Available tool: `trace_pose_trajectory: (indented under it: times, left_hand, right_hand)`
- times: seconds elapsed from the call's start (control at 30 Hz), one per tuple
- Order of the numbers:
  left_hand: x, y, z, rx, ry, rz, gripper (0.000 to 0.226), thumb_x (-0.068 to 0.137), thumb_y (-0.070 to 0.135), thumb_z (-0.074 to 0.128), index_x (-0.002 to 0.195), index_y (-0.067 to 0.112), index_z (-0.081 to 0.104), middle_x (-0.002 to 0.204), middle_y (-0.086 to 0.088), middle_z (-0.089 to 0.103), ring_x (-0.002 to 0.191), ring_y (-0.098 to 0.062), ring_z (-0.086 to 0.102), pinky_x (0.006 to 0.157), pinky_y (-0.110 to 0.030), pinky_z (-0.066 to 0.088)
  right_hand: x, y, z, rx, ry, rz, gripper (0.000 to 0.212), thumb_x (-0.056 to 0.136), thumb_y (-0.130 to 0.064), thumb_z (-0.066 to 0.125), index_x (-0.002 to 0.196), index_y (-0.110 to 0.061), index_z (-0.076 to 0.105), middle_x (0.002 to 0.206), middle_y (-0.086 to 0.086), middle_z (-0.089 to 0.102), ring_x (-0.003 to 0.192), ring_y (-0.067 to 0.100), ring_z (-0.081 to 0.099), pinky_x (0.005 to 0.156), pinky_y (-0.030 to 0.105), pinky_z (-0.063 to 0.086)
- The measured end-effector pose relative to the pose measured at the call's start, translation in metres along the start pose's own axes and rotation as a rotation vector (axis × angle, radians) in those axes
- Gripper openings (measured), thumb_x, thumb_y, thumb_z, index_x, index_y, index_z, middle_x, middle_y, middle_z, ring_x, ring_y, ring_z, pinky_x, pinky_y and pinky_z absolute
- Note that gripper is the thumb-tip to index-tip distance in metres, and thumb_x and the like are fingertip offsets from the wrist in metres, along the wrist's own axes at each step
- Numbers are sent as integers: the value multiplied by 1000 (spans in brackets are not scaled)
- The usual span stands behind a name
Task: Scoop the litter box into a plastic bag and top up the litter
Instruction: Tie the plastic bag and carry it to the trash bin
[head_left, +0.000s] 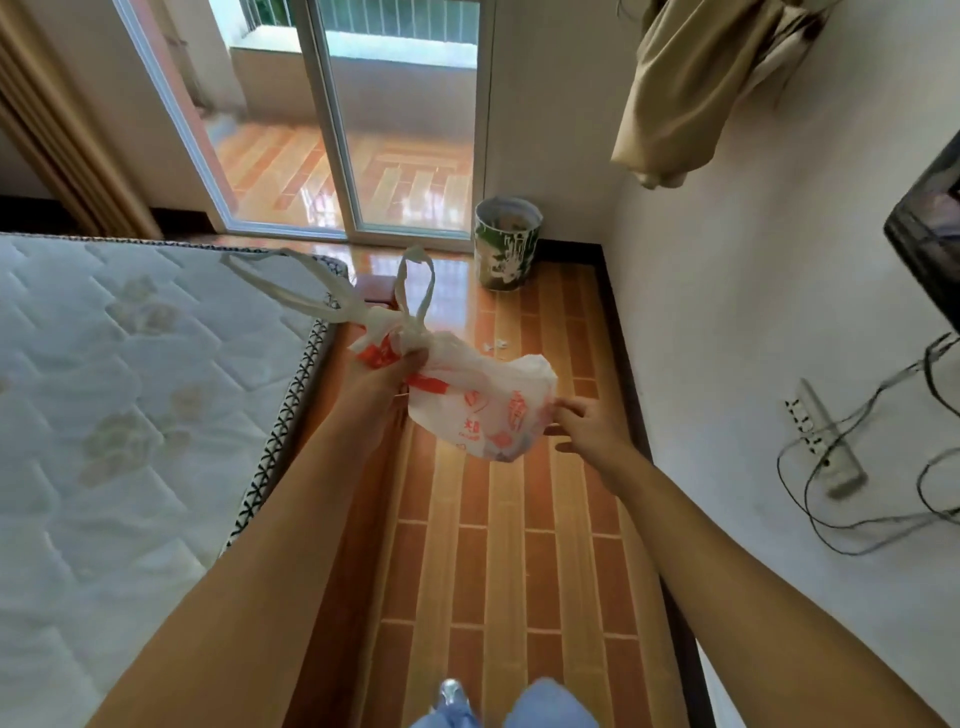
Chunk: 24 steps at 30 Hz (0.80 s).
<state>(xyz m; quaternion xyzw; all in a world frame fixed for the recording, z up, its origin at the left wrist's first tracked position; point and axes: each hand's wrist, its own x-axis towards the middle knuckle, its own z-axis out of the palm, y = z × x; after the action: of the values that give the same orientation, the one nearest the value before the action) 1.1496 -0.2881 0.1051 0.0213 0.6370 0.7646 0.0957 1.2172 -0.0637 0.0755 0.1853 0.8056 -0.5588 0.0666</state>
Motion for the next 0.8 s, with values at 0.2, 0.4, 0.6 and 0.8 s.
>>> trace_pose_trajectory:
  times: [0.2,0.4,0.6,0.8]
  left_hand:
    - [104,4,6,18,35,9,36,87,2,59,122,-2,52,105,-15,63,94,-28,66,77,-41,56]
    - [227,0,20,59,75,12,39,88,6,60,126,0,52,117,-19,63,100,-31,65,74,-37,58]
    - [340,14,45,41,133,-25,34,88,5,59,122,1,56,106,-13,66,91,-24,69,68,-32,58]
    - [429,29,41,15,202,-20,20,88,5,59,104,17,65,94,-1,72,88,-20,70,74,-34,58]
  right_hand:
    - [102,-33,-9,-20,26,-52,26,98,-25,45,109,-11,63,105,3,65,97,18,62,72,23,51]
    - [230,-56,-28,-51,2,-90,26,98,-22,44,108,-8,64,101,4,65,96,18,62,73,26,51]
    - [360,-93,-54,-102,-70,-87,25,98,-21,43,100,-10,65,95,3,65,94,22,62,80,39,53]
    - [458,-139,-59,-106,-161,-140,22,98,-16,44,89,-15,64,88,-2,63,80,11,57,69,28,48]
